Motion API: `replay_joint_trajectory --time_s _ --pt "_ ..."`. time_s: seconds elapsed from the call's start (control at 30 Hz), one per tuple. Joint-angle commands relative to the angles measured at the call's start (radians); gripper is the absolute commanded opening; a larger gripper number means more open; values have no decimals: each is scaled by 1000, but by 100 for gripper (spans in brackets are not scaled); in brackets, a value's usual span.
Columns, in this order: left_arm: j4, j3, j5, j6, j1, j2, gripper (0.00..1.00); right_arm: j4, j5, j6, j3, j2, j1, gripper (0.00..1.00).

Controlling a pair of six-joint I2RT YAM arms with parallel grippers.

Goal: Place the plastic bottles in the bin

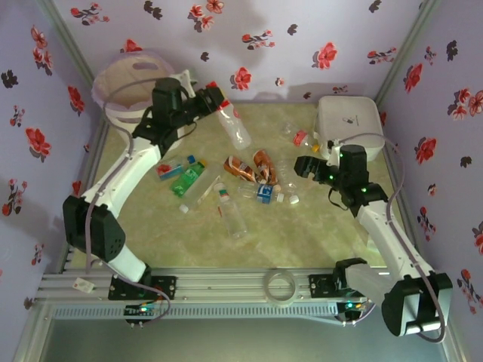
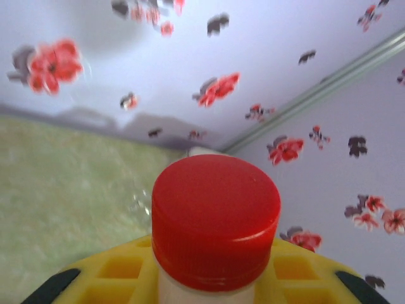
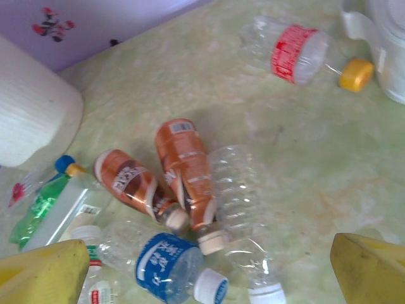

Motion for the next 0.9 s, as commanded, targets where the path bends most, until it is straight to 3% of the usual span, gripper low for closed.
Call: replay_joint_trajectory --time_s 0.0,0.07,0.33,0.53,0.7,0.87 --pt "-50 97 -51 72 49 -50 6 -14 -16 41 -18 15 -10 98" --pt "-80 145 -65 83 85 -52 0 -23 0 39 -22 16 -9 98" --pt "-111 265 -83 110 250 -81 0 -52 29 9 -32 48 -13 98" --pt "-160 313 -182 182 357 -112 0 -25 23 25 -31 87 -14 98" --pt "-248 419 -227 223 459 -31 0 -31 26 14 -27 94 -15 98" --pt "-295 527 -277 285 483 94 0 -17 13 24 -38 102 -15 98"
